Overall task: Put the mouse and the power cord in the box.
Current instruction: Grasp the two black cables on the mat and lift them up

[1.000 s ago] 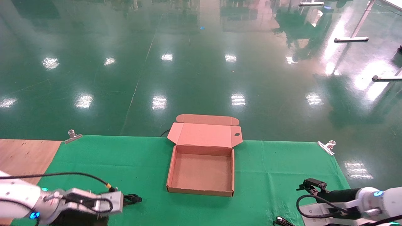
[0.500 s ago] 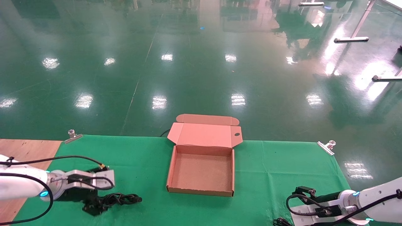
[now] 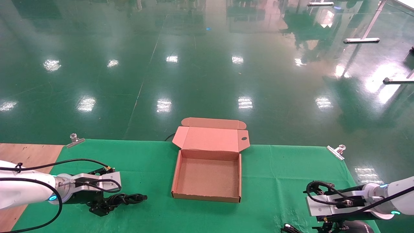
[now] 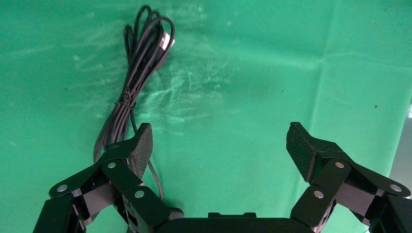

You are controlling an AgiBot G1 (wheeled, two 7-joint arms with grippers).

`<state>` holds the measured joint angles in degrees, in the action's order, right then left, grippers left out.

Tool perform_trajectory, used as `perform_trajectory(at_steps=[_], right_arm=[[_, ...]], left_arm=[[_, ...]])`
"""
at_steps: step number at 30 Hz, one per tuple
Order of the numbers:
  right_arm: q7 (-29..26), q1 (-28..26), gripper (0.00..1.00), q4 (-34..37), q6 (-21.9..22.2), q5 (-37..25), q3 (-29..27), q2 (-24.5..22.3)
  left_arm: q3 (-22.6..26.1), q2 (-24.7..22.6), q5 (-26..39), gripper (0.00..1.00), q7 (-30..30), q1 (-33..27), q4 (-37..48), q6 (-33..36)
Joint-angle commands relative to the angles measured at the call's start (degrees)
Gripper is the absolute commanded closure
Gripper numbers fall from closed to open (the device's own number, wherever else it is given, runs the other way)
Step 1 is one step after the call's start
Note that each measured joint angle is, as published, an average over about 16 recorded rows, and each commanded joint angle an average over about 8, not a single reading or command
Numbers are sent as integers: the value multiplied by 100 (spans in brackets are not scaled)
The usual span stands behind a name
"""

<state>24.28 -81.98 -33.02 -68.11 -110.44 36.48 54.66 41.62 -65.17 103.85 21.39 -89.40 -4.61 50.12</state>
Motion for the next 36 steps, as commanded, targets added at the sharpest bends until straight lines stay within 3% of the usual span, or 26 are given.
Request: perform_trajectory(at_steps=[1, 9, 13, 16, 21, 24, 36], right_arm=[[36, -46, 0, -1, -93, 57, -24, -37], [-144, 138, 0, -334, -303, 112, -13, -138], [-271, 248, 3, -506, -331, 103, 1, -170], [-351, 334, 22, -595, -332, 89, 15, -179], [-406, 429, 80, -614, -344, 104, 24, -166], [-375, 438, 99, -552, -356, 130, 21, -146], [-102, 458, 100, -125, -268, 117, 64, 14]], left_arm=[[-18, -11, -28, 10, 56, -36, 58, 11], [-67, 7, -111, 80, 275, -117, 186, 375], [-99, 44, -162, 96, 350, -126, 251, 562], [-122, 70, -196, 100, 392, -120, 291, 648], [-154, 102, -242, 100, 439, -120, 334, 651], [-170, 115, -265, 100, 457, -127, 350, 598], [-206, 117, -314, 100, 518, -56, 413, 390]])
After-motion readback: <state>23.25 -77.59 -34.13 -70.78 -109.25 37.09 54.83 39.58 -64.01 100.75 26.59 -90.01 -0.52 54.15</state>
